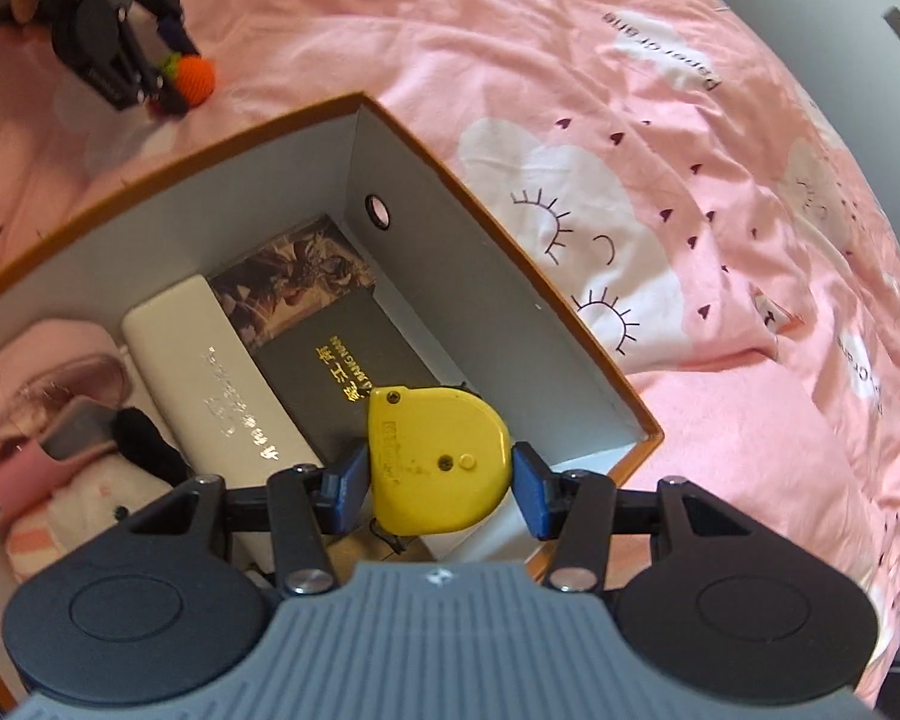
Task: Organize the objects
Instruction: 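Carry the tape measure into the orange box with right tool while left tool grasps the crocheted fruit, then lower the crocheted fruit into the orange box with the left tool and release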
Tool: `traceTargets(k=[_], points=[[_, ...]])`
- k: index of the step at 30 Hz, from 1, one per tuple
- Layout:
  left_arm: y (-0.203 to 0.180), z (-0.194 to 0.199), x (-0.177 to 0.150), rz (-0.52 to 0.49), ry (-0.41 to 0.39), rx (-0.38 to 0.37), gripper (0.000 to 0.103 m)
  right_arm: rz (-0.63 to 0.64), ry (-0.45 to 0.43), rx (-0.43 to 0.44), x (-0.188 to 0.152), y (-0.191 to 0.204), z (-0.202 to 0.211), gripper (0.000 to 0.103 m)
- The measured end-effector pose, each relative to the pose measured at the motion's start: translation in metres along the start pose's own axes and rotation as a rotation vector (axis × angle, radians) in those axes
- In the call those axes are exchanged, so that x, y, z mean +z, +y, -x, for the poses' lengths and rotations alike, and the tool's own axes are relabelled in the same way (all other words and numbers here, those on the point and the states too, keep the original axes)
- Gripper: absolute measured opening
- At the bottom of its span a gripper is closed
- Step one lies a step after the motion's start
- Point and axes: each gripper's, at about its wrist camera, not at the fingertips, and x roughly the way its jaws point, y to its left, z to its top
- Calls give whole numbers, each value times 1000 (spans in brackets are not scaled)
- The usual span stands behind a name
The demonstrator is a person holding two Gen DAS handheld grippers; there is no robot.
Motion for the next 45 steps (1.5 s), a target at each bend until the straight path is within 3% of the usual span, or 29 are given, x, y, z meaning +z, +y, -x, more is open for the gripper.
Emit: traceTargets(k=[4, 10, 16, 22, 29, 37, 41, 45], points=[[3, 14, 1, 36, -39, -16, 46, 47, 111, 23, 10, -8, -26, 52], [1, 62, 16, 81, -180, -76, 46, 97, 229, 63, 20, -10, -56, 52], [-25, 98, 39, 9, -316, -160, 46, 159, 296, 99, 23, -5, -68, 52], [-63, 102, 63, -96, -366, -224, 46, 246, 319, 152, 24, -2, -71, 53], [-96, 96, 81, -165, -355, -274, 46, 298, 312, 186, 23, 1, -65, 53], [-125, 80, 97, -223, -317, -310, 46, 236, 251, 195, 14, -7, -41, 50], [-135, 69, 106, -224, -299, -334, 46, 208, 182, 124, 10, -9, -21, 24], [-143, 56, 119, -178, -279, -356, 46, 95, 92, -25, -2, -15, -1, 18]])
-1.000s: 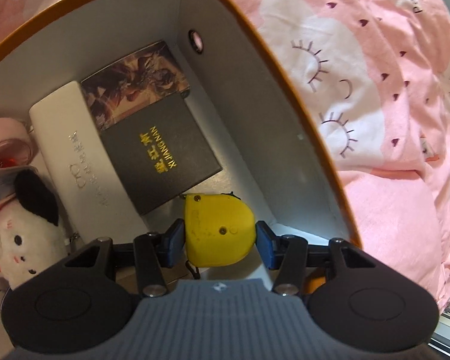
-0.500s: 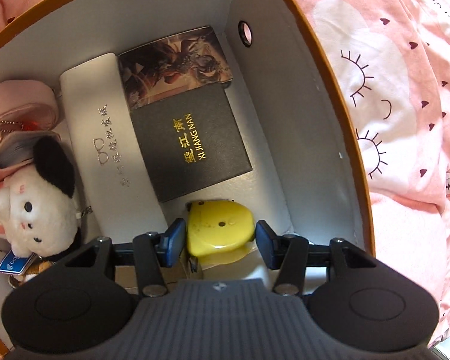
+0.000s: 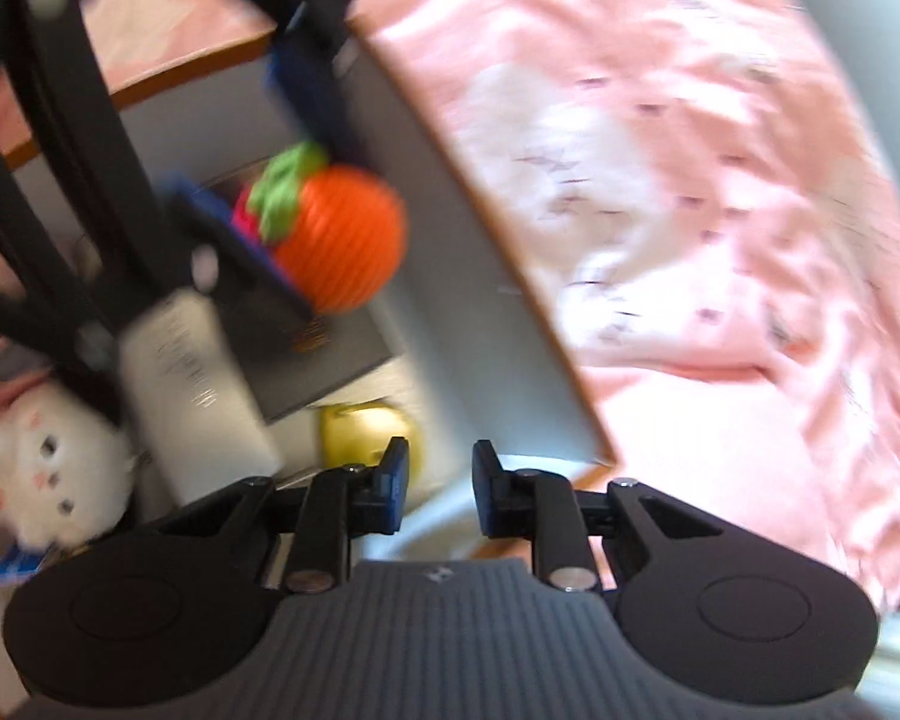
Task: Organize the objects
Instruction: 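Lower the crocheted fruit into the orange box with the left tool and release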
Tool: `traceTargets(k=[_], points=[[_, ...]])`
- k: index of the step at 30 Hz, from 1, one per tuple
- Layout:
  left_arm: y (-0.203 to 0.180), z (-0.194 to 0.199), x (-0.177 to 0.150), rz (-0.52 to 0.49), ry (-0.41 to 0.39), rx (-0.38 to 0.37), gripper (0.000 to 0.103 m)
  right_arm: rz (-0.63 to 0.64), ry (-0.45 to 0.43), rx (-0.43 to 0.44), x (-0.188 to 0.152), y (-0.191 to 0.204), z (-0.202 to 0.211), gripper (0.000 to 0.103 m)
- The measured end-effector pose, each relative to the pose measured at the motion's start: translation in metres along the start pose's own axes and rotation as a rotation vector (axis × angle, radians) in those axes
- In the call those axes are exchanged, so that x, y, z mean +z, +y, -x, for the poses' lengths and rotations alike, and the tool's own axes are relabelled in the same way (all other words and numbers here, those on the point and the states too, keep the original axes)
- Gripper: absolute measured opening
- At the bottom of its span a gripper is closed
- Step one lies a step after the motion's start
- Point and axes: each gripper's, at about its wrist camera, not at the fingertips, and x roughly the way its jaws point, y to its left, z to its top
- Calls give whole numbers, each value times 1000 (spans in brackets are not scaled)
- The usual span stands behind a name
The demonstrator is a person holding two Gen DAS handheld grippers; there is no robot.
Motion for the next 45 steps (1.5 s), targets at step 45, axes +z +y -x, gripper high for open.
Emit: traceTargets(k=[45], points=[[-14, -58, 22, -125, -2, 25, 46, -33, -135, 159, -35, -40, 1, 4]])
